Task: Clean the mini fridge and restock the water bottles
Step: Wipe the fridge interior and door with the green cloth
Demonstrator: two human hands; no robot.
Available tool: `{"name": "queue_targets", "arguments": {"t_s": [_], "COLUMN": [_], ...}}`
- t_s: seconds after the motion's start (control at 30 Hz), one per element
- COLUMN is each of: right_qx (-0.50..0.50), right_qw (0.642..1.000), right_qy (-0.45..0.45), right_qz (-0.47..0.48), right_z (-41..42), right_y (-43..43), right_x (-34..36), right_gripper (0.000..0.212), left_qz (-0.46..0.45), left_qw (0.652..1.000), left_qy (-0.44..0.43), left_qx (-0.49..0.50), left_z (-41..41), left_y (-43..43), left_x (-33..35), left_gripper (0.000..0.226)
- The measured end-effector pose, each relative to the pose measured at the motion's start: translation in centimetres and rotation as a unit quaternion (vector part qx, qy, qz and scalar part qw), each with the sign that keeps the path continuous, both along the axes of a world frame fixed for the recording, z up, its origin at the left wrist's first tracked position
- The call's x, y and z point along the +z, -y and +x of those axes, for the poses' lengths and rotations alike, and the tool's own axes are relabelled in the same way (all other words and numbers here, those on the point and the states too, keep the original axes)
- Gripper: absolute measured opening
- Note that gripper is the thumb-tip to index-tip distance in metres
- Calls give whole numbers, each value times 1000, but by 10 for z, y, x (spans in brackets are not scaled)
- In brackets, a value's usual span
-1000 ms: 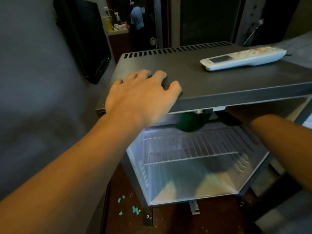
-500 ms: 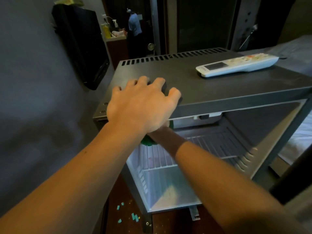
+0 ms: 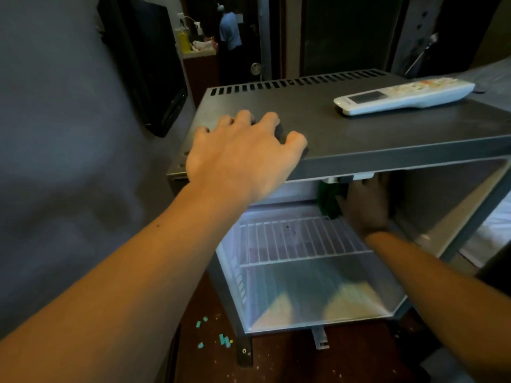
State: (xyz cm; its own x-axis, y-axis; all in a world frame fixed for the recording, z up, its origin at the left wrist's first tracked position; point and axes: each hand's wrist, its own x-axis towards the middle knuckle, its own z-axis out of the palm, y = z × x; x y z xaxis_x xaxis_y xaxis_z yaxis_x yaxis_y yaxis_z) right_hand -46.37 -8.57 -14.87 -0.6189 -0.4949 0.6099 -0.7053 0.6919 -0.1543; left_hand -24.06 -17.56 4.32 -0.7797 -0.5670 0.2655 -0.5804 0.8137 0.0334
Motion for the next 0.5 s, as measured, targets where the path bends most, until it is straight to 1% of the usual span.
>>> {"name": "queue_targets", "arguments": {"t_s": [0.03, 0.07, 0.1, 0.13, 0.2, 0.23, 0.27, 0.33, 0.4, 0.47, 0.5], "right_qx": [0, 8, 2, -17, -56, -55, -33, 52, 149, 186, 197], "right_qw": [1000, 998, 995, 993, 979, 972, 973, 985, 984, 977, 976], "right_qy": [18, 53, 83, 101, 146, 153, 139, 85, 70, 86, 74], "right_qz": [-26, -38, -48, -65, -134, -169, -183, -139, -72, -65, -64], "right_z": [5, 12, 23, 31, 44, 49, 57, 89, 125, 149, 148], "right_y": [3, 8, 15, 19, 31, 37, 43, 65, 97, 117, 118], "right_x": [-7, -15, -25, -28, -20, -14, -9, -7, -5, 1, 5], "right_gripper": [83, 91, 91, 86, 75, 68, 61, 51, 39, 30, 31], "left_qz": [-4, -7, -8, -9, -15, -18, -22, -29, -34, -35, -34], "left_qw": [1000, 1000, 1000, 1000, 1000, 1000, 1000, 1000, 999, 999, 999], "left_qy": [2, 1, 0, -1, -2, -4, -6, -8, -9, -7, -5], "left_qx": [2, 6, 7, 9, 11, 12, 11, 7, 4, 1, 0], "left_z": [0, 0, 0, -1, -2, -3, -4, -5, -2, 1, 2], "left_y": [0, 0, -1, -1, -2, -2, -2, -2, -2, 0, 1], "left_x": [-1, -1, -1, -1, -1, -1, -2, -2, -4, -2, -1], "left_gripper": [57, 56, 56, 56, 56, 55, 55, 53, 52, 55, 56]}}
